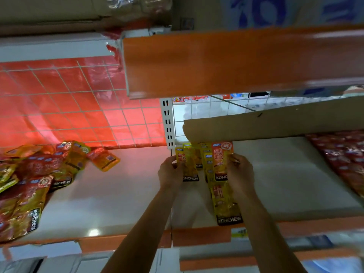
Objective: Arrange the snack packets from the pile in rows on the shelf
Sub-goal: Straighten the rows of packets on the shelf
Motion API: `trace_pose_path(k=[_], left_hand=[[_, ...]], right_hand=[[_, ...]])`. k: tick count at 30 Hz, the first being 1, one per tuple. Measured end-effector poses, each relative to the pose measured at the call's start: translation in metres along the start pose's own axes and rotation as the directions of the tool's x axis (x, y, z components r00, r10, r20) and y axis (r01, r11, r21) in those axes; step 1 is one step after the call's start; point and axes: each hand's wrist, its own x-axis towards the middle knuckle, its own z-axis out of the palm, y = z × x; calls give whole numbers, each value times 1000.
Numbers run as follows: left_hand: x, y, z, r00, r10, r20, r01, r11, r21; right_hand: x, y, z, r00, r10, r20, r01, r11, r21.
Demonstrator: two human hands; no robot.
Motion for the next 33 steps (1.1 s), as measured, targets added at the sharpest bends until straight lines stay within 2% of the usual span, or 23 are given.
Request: trace_pose_path(k=[10, 13, 18, 26, 29, 33], left_hand=[[11, 20, 22, 996, 85, 8, -85, 988, 126], [15, 20, 28, 995, 96, 14, -96, 970, 224], [17, 15, 35, 996, 79, -31, -62, 931, 360], [21, 13, 33, 999, 51, 19, -54, 868, 495], [13, 19, 33, 988, 144, -55, -101, 875, 474], [-11, 42, 51, 946, 311, -96, -261, 900, 349]], right_hand=[[22, 10, -35, 1000, -13, 6, 13, 999, -36], [28, 13, -40, 1000, -9, 23, 9, 1000, -17], [33, 17, -46, 999, -6, 48, 6, 1000, -9], [35, 19, -49, 994, -6, 112, 5, 1000, 16], [37, 21, -52, 992, -5, 127, 3, 1000, 15], [40, 26, -59, 986, 21, 167, -33, 997, 72]])
